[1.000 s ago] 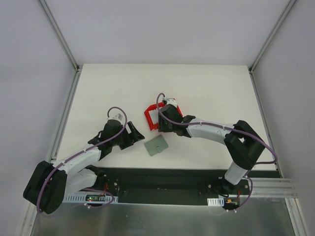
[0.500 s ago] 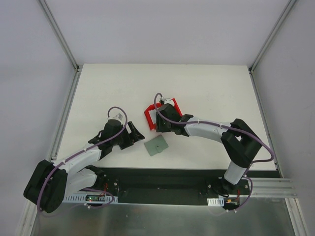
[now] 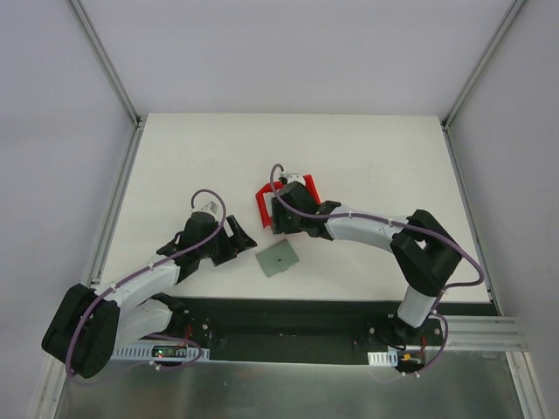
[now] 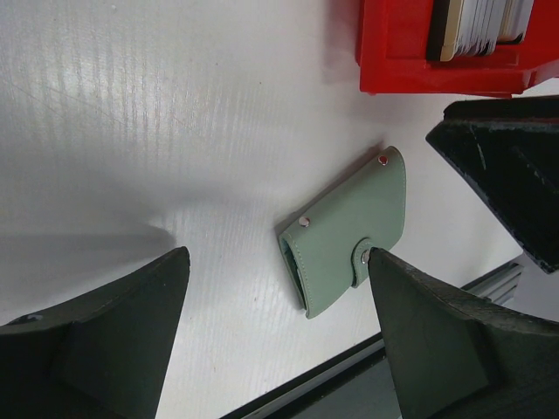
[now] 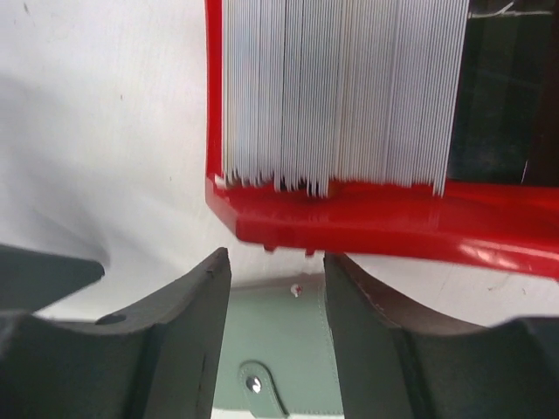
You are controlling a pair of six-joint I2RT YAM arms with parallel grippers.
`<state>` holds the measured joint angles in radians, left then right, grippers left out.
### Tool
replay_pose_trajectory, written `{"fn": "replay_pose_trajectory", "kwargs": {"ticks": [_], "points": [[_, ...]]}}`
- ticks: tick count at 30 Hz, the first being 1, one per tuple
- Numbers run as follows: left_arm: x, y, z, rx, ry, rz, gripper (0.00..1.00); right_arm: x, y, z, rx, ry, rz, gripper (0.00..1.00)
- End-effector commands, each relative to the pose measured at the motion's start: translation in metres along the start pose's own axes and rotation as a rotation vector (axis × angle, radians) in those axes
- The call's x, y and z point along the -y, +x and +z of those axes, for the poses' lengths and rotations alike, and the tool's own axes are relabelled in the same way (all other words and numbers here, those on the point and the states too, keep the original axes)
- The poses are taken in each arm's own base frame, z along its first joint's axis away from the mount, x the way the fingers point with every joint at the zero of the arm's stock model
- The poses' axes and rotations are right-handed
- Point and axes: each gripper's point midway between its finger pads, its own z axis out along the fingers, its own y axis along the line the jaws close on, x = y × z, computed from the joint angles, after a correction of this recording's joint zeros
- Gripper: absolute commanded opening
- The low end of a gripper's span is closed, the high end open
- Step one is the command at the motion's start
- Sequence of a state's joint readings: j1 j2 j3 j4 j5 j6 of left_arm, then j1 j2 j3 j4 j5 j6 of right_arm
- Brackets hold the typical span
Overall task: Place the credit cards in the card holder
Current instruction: Move the storage box to the center of the board, then open the card holder at the center of the board.
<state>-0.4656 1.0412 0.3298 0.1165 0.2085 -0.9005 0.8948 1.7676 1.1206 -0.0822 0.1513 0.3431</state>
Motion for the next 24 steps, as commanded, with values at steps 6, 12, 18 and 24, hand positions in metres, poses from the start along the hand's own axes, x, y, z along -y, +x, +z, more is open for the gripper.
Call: {"fn": "replay_pose_trajectory", "kwargs": {"ticks": [6,12,18,24], "points": [[0.013,0.006,-0.002,-0.041,0.064,0.124,0.82,-0.004,0.026,-0.051,-0.032,-0.154,-0.047,0.54],[0.015,0.026,0.006,-0.144,0.099,0.179,0.81,0.002,0.057,-0.05,-0.119,-0.201,-0.012,0.54],[0.01,0.04,0.015,-0.198,0.133,0.16,0.81,0.014,0.078,-0.043,-0.179,-0.189,0.033,0.55],[0.01,0.043,0.026,-0.237,0.153,0.223,0.82,0.015,0.09,-0.032,-0.22,-0.206,0.03,0.51]]}}
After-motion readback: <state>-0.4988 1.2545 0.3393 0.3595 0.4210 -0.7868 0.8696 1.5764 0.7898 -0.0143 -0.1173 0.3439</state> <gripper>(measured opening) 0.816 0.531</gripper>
